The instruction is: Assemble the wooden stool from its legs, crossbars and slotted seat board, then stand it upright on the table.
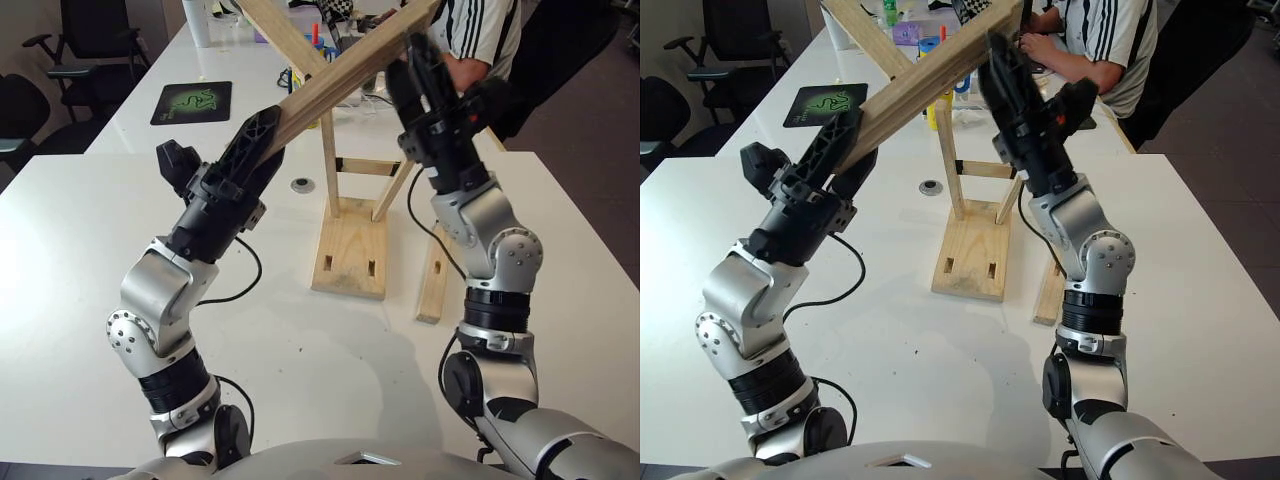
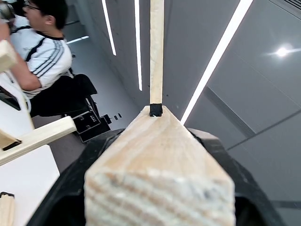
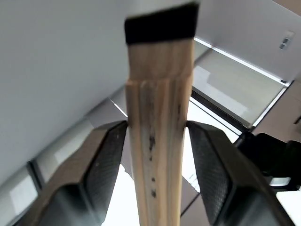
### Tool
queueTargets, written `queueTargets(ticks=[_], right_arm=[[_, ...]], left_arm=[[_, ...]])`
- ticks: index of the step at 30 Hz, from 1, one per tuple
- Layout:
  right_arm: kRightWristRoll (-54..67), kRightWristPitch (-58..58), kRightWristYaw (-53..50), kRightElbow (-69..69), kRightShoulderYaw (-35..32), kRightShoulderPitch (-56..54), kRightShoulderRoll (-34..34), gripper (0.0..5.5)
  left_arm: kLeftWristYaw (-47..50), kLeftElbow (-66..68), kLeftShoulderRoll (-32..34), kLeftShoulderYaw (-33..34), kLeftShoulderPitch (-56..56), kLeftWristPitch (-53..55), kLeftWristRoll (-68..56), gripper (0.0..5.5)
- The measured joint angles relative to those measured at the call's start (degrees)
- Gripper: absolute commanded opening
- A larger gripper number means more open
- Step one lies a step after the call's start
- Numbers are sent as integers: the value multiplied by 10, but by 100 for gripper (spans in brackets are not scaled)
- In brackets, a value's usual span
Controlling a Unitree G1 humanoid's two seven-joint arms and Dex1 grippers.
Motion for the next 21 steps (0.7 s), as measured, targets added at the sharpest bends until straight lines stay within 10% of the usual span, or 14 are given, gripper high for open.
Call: queueTargets(ticks=[21], right_arm=[[32,25,-77,-107,75,54,-20,236]], left_arm=[[-105,-23,119,-135,-12,-127,117,203]])
